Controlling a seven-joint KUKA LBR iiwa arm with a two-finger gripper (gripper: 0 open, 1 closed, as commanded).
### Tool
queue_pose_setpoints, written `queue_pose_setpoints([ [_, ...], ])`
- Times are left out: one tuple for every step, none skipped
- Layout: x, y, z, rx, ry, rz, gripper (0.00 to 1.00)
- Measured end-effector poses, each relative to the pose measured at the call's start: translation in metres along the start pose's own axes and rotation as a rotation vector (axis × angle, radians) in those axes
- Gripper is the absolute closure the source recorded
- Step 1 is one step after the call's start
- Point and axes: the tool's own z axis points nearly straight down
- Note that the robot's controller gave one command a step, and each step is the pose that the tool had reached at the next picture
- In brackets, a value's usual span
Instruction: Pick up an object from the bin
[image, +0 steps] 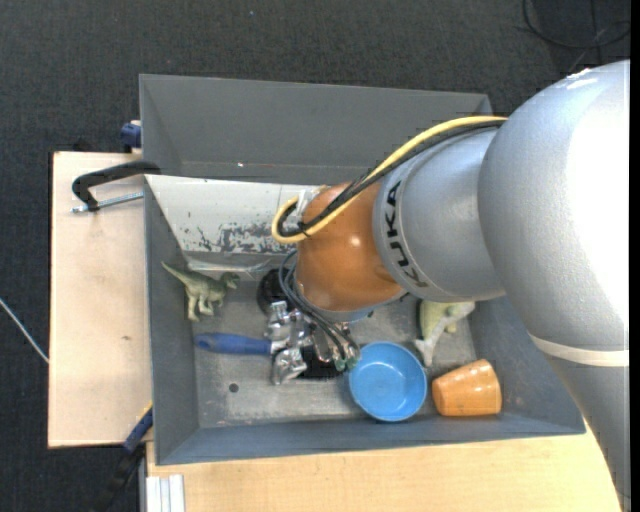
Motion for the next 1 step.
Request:
queue_pose_setpoints([
  [0.002, 0.003, -0.1741, 0.002, -0.002, -0.093, 1.0],
])
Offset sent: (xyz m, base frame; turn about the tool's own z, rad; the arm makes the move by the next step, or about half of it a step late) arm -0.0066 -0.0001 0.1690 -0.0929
